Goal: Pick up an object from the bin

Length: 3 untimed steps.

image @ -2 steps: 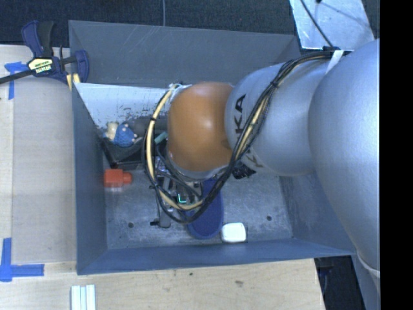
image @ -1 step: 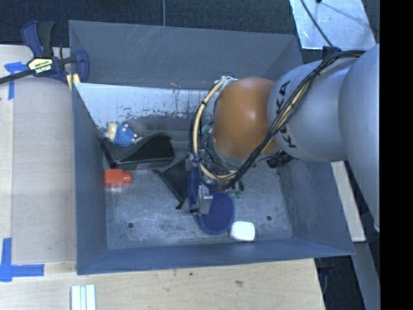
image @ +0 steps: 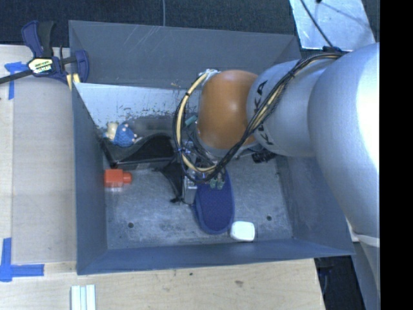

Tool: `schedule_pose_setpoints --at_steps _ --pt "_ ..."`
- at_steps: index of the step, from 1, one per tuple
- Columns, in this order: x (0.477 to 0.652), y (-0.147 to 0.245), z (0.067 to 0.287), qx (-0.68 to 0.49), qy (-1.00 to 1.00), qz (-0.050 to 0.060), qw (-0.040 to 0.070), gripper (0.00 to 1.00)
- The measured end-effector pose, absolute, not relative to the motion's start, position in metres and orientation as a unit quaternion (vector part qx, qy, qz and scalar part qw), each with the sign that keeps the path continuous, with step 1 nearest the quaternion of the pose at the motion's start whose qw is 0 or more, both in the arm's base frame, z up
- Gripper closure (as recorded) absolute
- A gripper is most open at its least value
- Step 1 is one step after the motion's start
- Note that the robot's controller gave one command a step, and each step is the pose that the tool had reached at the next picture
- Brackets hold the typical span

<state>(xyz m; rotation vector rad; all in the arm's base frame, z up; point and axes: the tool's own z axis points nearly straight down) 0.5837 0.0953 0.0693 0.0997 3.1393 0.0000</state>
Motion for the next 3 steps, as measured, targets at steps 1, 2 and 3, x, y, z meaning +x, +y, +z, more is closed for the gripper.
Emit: schedule_pose_setpoints --at_steps 1,2,3 --pt "0.585 0.095 0.071 0.033 0.999 0.000 0.002 1.00" --pt "0.559 0.090 0.165 0.023 1.000 0.001 0.005 1.00" --pt "0.595 0.118 0.258 0.028 1.000 0.001 0.007 1.00"
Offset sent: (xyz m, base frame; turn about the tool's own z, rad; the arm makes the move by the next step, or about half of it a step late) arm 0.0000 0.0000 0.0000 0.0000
